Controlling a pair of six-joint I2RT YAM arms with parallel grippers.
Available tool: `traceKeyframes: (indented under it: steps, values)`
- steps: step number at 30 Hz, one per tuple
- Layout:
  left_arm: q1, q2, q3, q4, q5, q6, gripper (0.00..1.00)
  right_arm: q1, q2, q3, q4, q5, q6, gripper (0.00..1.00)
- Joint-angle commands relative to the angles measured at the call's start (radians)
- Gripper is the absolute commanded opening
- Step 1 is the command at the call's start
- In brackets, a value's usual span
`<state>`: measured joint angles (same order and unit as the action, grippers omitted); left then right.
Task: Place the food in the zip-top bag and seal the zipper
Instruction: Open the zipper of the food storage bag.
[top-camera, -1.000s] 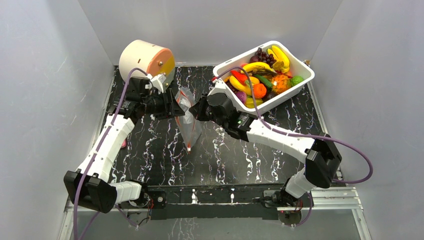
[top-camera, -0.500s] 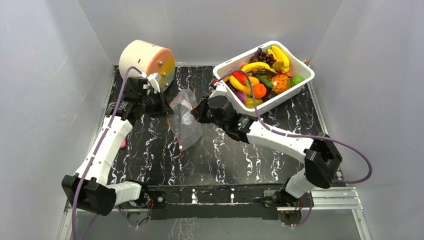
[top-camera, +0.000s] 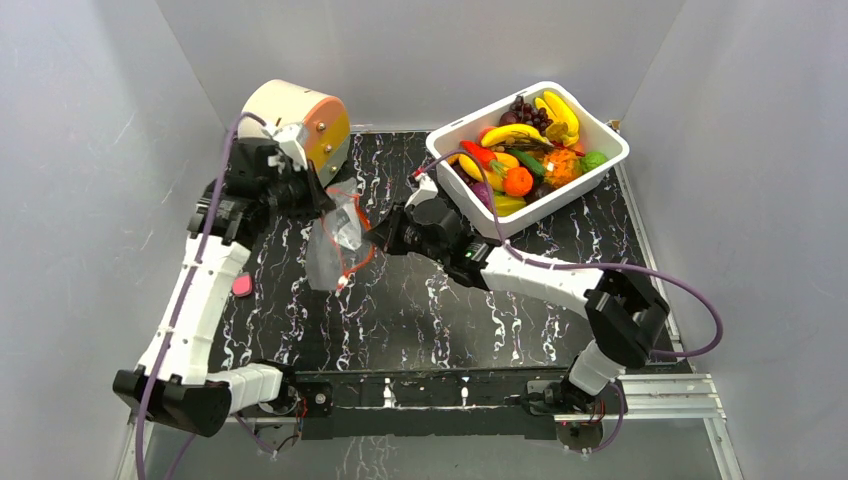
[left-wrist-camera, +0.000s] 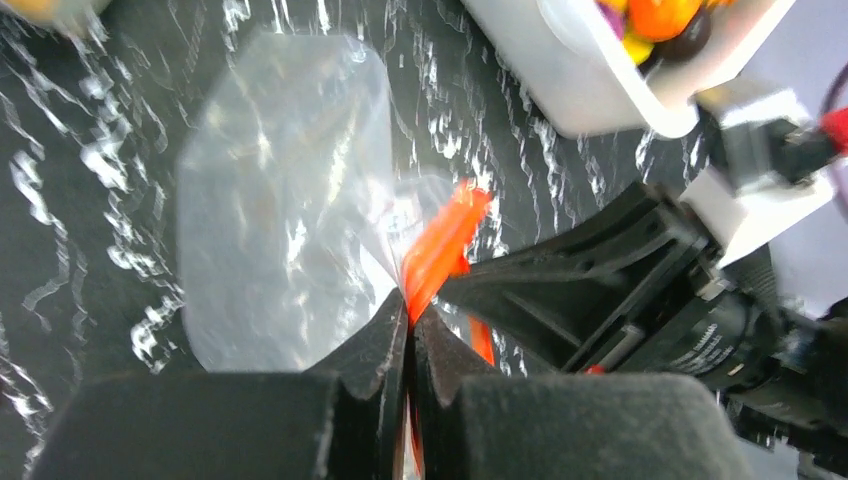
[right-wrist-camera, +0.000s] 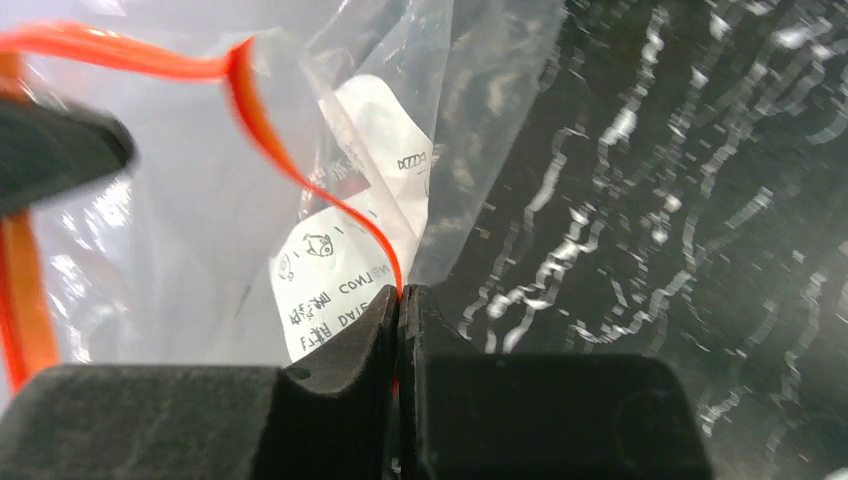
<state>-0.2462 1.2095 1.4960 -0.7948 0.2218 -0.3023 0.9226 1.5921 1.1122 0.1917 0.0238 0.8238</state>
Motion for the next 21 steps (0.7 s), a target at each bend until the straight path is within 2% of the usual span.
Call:
traceKeyframes:
  steps: [1,3,6,11,17,21]
  values:
    - [-0.003,0.034,-0.253,0.084,0.125,-0.049,0.06,-0.006,0.037,-0.051,-0.060,0.088,-0.013,0.00]
    - [-0.003,0.061,-0.340,0.137,0.175,-0.065,0.20,-0.006,0.043,-0.064,-0.109,0.138,-0.035,0.00]
    - [-0.002,0.079,-0.357,0.166,0.196,-0.075,0.38,-0.005,0.033,-0.079,-0.153,0.194,-0.048,0.00]
    - [-0.008,0.033,-0.293,0.160,0.205,-0.076,0.58,-0.006,-0.003,-0.100,-0.129,0.211,-0.046,0.00]
    - [-0.030,-0.022,-0.294,0.141,0.124,-0.097,0.61,-0.006,-0.009,-0.085,-0.123,0.196,-0.020,0.00]
    - [-0.058,-0.022,-0.309,0.143,0.126,-0.115,0.62,-0.005,-0.018,-0.077,-0.118,0.190,0.001,0.00]
